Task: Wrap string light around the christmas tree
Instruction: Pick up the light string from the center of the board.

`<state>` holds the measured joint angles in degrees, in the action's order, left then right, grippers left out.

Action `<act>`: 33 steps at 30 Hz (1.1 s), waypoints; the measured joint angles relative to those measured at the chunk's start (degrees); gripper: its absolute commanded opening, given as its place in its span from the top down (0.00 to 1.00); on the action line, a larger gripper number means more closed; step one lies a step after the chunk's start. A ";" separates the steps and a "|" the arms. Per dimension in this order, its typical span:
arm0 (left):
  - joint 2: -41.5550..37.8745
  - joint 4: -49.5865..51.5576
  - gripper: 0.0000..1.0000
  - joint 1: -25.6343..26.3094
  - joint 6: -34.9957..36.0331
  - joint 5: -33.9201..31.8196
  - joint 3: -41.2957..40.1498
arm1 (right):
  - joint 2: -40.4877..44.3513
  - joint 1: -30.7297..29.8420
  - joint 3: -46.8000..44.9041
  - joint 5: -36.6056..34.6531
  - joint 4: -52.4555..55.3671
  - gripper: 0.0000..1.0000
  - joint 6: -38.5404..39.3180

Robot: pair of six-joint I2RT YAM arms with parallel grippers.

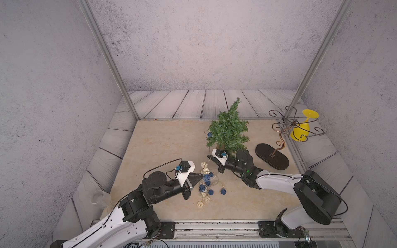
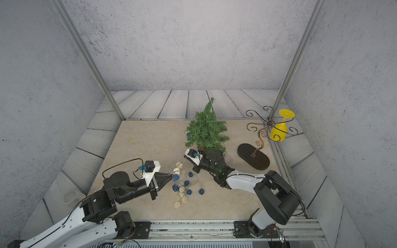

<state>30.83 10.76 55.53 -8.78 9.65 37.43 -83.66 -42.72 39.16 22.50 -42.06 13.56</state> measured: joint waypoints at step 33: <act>6.03 0.07 1.00 -0.02 2.86 -19.41 8.11 | 25.62 0.00 14.05 -18.62 31.10 1.00 -10.45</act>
<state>36.86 10.83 55.51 -5.91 -9.76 45.54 -58.04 -42.72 53.21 3.88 -10.96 3.11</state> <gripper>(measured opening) 0.049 0.047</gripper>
